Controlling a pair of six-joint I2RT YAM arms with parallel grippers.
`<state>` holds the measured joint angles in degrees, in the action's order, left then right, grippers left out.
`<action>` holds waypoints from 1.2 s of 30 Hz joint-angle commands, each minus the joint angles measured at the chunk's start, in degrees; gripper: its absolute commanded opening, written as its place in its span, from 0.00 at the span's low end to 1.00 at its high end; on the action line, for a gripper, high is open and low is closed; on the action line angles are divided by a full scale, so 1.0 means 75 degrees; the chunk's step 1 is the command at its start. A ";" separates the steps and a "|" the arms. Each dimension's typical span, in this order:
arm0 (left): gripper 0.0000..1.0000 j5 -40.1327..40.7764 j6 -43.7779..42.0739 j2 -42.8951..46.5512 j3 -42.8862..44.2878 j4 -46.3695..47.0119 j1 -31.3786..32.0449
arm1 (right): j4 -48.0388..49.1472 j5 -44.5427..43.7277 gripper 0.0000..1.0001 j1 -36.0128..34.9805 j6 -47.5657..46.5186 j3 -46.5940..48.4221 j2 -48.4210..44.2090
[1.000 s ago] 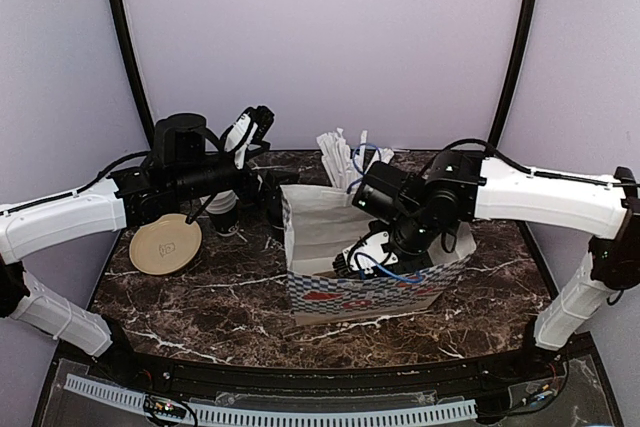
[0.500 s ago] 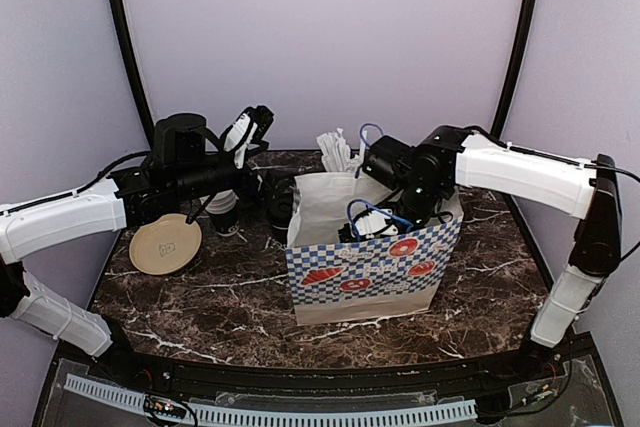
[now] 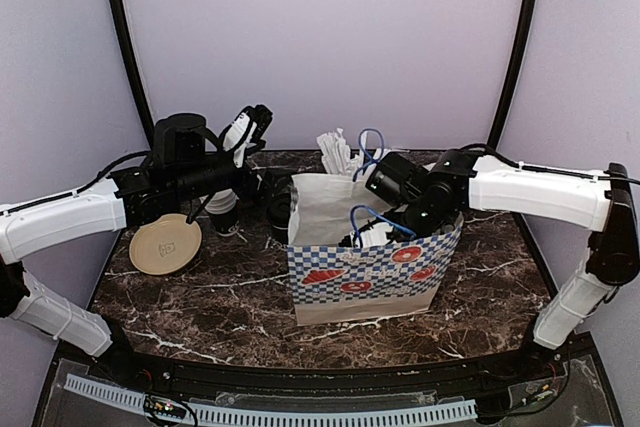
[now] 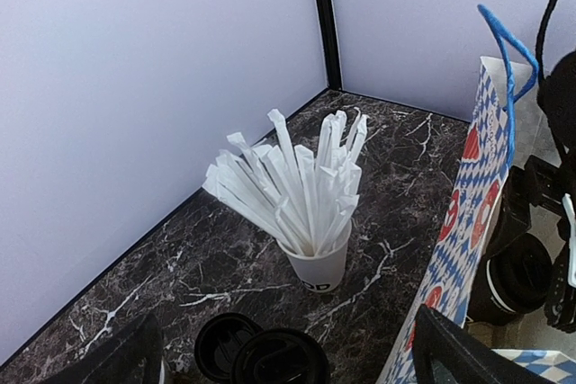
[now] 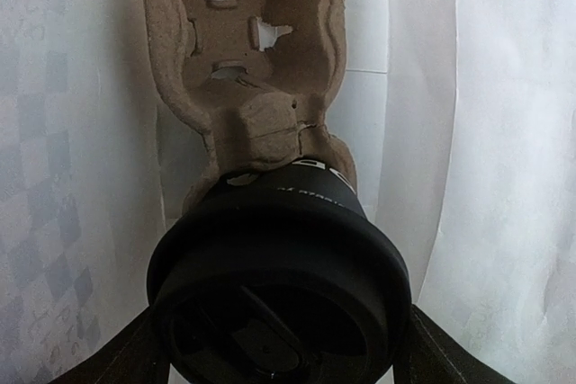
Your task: Pack the takeout coffee
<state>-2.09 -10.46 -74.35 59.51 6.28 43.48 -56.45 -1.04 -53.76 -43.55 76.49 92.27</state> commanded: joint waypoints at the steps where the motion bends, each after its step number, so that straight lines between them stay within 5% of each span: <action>1: 0.99 0.0125 -0.0143 0.0273 -0.0090 -0.0028 -0.0035 | -0.0249 -0.0564 0.55 -0.0497 0.0098 -0.0518 0.0493; 9: 0.99 0.0190 -0.0257 0.0248 -0.0080 -0.0052 -0.0043 | -0.1046 0.1129 0.56 0.0751 -0.0024 0.0510 0.1051; 15: 0.99 0.0185 -0.0258 0.0223 -0.0080 -0.0053 -0.0044 | -0.1114 0.1358 0.57 0.0787 0.0078 0.0595 0.1131; 21: 0.99 0.0185 -0.0269 0.0207 -0.0082 -0.0053 -0.0053 | -0.1137 0.1148 0.60 0.0730 0.0117 0.0795 0.0928; 26: 0.99 0.0185 -0.0258 0.0197 -0.0082 -0.0041 -0.0052 | -0.0464 -0.0289 0.61 0.0176 0.0378 0.0186 0.0748; 36: 0.99 0.0185 -0.0253 0.0172 -0.0065 -0.0061 -0.0053 | -0.0750 -0.0078 0.65 0.0074 0.0352 0.0615 0.0720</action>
<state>-0.80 -11.84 -74.32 59.51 6.28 43.48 -58.81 -2.02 -53.19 -41.39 80.51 95.24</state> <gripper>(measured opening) 0.988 0.804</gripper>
